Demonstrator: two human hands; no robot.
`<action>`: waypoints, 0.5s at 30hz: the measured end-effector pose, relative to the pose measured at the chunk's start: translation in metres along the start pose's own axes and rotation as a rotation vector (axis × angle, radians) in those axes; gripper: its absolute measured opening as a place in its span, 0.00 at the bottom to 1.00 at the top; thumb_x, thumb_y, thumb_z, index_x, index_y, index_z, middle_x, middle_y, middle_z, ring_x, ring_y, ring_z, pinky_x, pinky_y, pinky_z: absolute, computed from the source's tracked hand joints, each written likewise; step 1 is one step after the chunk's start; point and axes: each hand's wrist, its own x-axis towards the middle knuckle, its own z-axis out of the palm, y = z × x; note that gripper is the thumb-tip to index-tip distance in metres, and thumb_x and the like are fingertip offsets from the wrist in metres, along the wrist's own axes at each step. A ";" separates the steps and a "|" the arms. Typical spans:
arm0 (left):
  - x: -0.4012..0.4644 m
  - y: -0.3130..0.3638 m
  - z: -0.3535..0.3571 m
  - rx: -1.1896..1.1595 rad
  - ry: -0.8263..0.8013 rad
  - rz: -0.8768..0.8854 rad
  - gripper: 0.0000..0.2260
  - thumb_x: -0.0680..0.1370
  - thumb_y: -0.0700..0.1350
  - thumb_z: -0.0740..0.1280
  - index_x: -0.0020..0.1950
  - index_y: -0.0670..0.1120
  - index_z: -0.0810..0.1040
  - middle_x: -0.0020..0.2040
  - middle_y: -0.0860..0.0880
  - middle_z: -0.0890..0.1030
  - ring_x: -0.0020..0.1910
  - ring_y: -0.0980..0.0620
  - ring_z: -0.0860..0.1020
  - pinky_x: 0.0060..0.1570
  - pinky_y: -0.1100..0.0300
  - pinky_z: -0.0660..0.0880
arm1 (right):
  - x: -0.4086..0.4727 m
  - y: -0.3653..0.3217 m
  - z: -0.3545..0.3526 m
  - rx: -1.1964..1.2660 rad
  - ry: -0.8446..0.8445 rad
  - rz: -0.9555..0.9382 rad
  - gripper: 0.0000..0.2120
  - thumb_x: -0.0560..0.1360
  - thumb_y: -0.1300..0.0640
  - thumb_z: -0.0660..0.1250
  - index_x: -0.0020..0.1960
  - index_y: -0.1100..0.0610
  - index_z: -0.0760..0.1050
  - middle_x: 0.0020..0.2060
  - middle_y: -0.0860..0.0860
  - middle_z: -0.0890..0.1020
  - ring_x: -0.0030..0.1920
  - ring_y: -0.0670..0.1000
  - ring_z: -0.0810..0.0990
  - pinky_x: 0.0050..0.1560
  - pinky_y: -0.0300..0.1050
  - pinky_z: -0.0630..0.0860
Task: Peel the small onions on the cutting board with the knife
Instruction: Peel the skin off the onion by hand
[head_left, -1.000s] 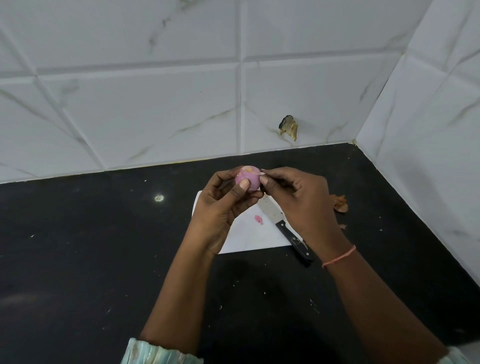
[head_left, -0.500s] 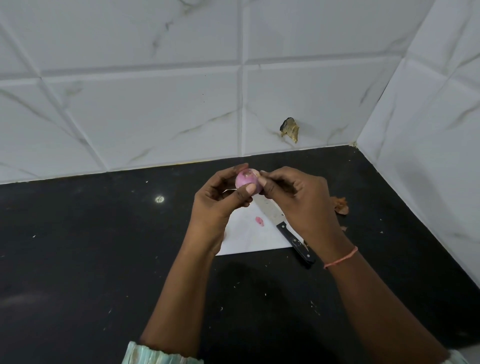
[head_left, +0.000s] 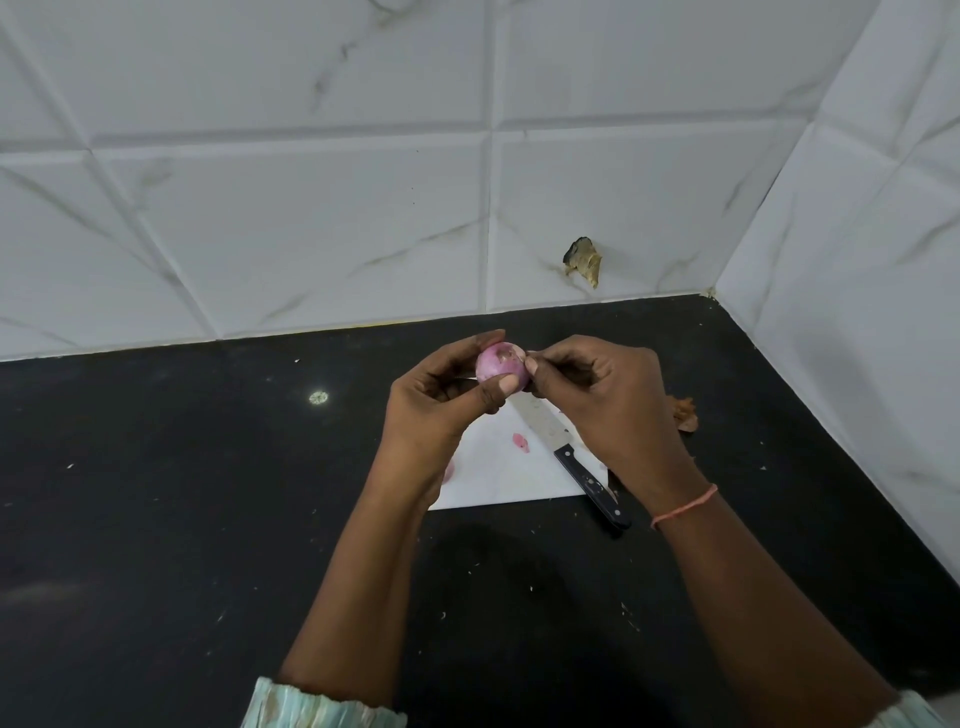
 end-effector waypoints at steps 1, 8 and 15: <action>0.000 0.000 0.000 -0.005 -0.004 -0.001 0.18 0.72 0.35 0.75 0.60 0.46 0.82 0.53 0.49 0.86 0.51 0.53 0.83 0.45 0.63 0.79 | 0.000 0.000 0.000 0.008 0.011 -0.003 0.04 0.75 0.60 0.72 0.48 0.59 0.84 0.39 0.50 0.86 0.41 0.46 0.84 0.45 0.46 0.82; 0.000 -0.001 -0.001 -0.027 0.000 -0.023 0.18 0.73 0.36 0.74 0.62 0.46 0.82 0.55 0.47 0.85 0.52 0.50 0.82 0.45 0.63 0.79 | -0.004 -0.003 0.008 0.027 0.076 0.073 0.05 0.75 0.59 0.72 0.48 0.59 0.83 0.40 0.50 0.86 0.40 0.45 0.84 0.45 0.45 0.83; 0.001 0.001 -0.003 -0.070 0.007 -0.034 0.17 0.73 0.35 0.74 0.61 0.47 0.82 0.54 0.47 0.86 0.50 0.53 0.83 0.45 0.63 0.78 | -0.005 -0.005 0.009 0.220 0.010 0.146 0.09 0.80 0.57 0.65 0.58 0.58 0.78 0.46 0.49 0.83 0.44 0.46 0.84 0.43 0.42 0.83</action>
